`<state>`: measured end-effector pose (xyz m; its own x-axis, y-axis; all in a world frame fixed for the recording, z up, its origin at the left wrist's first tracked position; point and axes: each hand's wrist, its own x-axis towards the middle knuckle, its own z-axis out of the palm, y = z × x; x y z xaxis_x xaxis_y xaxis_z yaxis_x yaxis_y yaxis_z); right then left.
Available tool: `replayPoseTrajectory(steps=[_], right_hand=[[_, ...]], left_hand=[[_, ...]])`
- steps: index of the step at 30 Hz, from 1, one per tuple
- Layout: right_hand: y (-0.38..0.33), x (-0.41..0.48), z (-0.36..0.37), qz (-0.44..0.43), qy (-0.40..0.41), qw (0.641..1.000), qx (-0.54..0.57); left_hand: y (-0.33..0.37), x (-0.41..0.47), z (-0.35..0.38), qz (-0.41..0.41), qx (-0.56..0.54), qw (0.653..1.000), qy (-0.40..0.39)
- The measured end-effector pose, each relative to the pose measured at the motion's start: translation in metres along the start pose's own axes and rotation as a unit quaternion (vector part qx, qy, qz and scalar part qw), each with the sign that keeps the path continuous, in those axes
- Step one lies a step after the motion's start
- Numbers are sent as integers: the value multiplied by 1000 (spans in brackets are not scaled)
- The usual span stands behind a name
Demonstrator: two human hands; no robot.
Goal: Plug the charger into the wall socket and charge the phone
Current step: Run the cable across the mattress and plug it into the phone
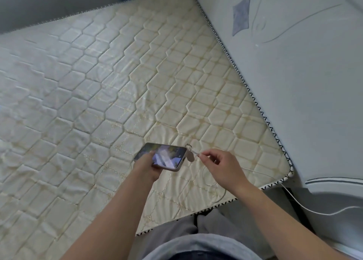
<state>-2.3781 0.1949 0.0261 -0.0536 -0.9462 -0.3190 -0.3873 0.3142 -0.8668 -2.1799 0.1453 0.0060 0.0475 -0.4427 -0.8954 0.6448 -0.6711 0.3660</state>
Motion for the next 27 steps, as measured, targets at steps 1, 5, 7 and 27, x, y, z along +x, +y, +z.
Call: replayPoseTrajectory(steps=[1,5,7,27], right_hand=[[-1,0,0,-3,-4,1000,-8],[-8,2,-1,-7,-13,999,-37],[-10,4,-2,-4,-6,999,-35],[-11,2,3,18,30,999,-24]], left_hand=[[2,3,2,5,-10,1000,-2],[14,1,13,29,-3,998,-49],[20,2,20,18,-3,998,-54],[23,3,30,43,52,997,-47]])
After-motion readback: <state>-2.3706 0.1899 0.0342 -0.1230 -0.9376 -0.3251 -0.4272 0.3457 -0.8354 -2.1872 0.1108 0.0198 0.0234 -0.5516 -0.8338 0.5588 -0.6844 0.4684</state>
